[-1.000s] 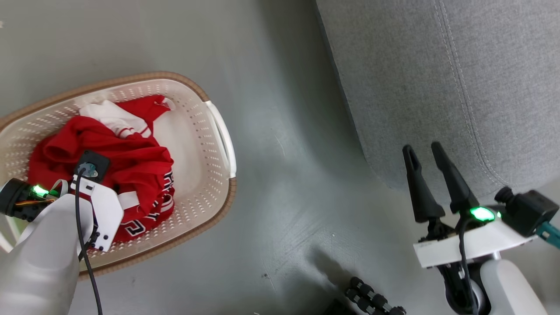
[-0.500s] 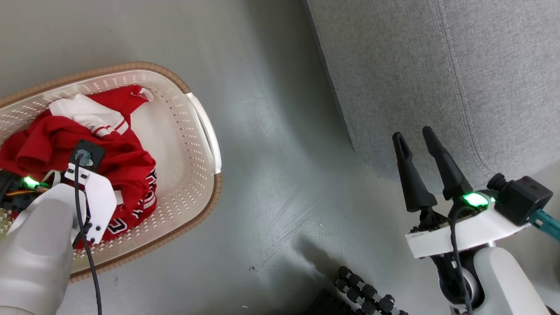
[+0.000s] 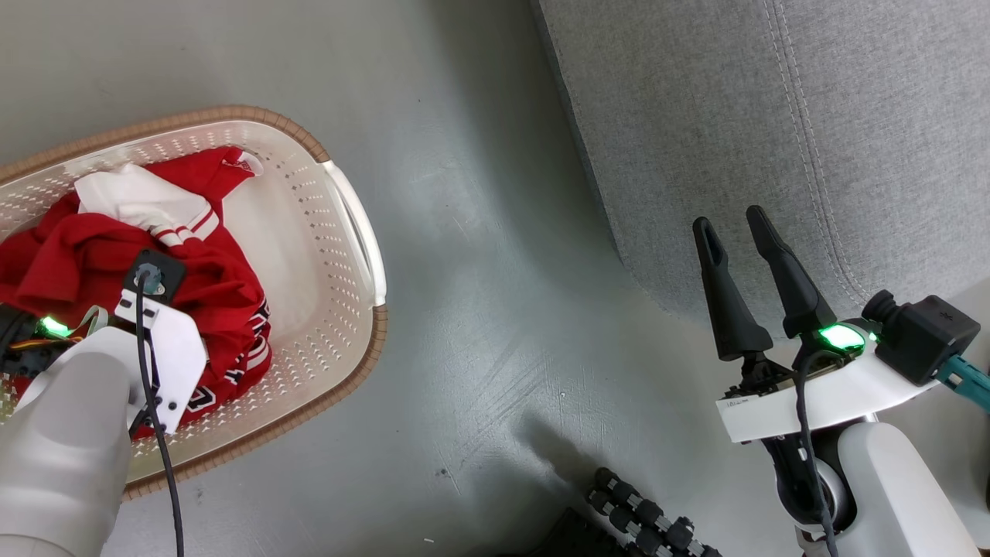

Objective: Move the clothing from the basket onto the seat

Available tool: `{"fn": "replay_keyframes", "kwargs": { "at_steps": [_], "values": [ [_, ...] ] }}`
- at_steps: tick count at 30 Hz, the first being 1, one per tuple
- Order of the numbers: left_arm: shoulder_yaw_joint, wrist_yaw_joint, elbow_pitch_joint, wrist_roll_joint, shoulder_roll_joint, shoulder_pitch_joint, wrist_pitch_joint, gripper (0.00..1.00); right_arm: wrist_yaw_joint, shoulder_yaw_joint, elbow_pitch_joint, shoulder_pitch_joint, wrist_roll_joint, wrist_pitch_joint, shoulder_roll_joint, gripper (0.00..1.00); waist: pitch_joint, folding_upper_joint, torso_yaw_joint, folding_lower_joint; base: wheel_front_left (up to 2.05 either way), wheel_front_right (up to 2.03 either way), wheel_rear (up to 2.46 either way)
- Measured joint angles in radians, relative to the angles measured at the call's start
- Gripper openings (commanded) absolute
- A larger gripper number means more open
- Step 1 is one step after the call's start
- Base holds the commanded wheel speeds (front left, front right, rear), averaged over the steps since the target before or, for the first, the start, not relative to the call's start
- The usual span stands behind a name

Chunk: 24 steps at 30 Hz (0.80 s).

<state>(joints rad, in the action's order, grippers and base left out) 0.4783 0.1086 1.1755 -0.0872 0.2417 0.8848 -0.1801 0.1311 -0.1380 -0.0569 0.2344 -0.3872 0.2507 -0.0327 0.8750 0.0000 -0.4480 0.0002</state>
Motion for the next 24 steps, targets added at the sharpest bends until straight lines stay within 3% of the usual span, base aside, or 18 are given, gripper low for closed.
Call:
{"fn": "replay_keyframes", "kwargs": {
  "at_steps": [24],
  "values": [
    [0.013,0.010,-0.009,-0.006,-0.027,0.010,0.157,0.00,0.000,0.035,0.008,0.111,0.003,0.000,-0.001,1.00,-0.055,0.0001,0.029,-0.0001,0.00,0.00,0.00]
  ]
}}
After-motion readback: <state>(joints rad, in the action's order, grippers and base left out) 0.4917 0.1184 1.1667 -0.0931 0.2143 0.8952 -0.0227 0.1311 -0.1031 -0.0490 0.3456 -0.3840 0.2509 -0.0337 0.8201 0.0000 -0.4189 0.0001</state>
